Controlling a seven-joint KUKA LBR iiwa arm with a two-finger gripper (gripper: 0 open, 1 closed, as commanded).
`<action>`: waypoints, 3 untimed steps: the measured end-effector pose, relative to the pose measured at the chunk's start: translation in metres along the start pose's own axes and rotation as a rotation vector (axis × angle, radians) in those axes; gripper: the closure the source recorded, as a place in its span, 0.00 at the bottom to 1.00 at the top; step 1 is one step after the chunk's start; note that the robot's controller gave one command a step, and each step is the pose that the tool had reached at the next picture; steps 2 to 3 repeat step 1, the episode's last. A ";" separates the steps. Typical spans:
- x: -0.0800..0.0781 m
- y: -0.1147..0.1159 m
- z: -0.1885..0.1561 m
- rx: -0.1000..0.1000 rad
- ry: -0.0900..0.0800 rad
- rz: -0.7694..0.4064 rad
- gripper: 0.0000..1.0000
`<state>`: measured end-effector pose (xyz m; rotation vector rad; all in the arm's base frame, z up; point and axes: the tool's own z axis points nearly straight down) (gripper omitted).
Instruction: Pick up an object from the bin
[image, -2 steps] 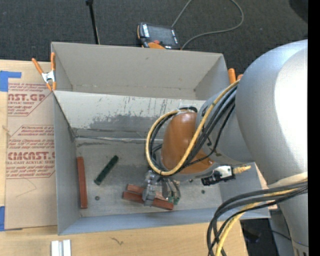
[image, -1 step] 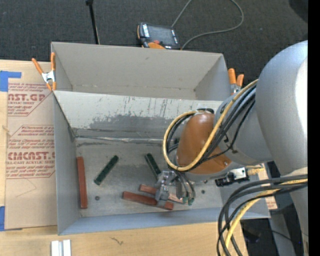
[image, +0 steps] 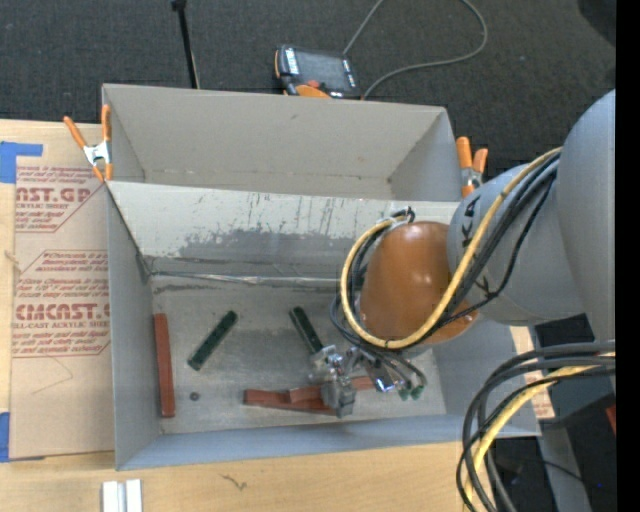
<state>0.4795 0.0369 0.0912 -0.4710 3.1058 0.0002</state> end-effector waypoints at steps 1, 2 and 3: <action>-0.057 -0.023 -0.145 0.003 -0.011 -0.096 1.00; -0.057 -0.023 -0.145 0.003 -0.011 -0.096 1.00; -0.057 -0.023 -0.145 0.003 -0.011 -0.096 1.00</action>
Offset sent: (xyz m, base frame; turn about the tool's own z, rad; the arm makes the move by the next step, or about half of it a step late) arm 0.0578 -0.0062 0.1400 -0.0957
